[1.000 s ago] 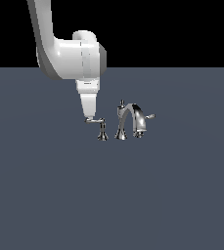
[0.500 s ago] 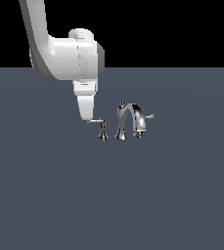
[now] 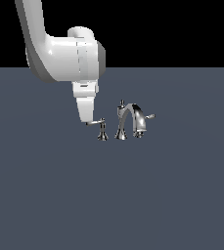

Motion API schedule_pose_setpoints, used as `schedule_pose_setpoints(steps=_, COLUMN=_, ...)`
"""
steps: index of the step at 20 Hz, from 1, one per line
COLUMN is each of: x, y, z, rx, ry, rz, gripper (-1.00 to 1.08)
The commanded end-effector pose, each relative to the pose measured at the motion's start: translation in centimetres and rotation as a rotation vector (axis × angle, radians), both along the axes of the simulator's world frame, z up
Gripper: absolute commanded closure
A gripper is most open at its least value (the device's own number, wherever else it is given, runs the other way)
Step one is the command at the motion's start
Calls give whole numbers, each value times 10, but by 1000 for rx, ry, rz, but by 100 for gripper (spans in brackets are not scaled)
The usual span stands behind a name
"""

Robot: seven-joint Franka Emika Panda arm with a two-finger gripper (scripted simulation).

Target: Turn on the faucet by rotating a designated handle.

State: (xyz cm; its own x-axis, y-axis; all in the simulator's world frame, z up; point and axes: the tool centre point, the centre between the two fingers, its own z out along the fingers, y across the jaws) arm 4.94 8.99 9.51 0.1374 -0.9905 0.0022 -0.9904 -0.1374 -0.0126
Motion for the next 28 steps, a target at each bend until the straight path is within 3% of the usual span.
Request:
schedule_pose_setpoints(steps=1, x=-7, y=-3, z=0, rx=-1, ry=4, rz=1, gripper=108)
schedule_pose_setpoints(steps=14, x=-47, y=-17, z=0, rx=0, ry=12, rz=10, gripper=108)
schedule_pose_setpoints(steps=16, x=-44, y=-8, z=-1, rx=4, ry=10, rz=20, gripper=108)
schedule_pose_setpoints(steps=28, x=-61, y=-66, z=0, rx=0, ry=13, rz=11, gripper=108)
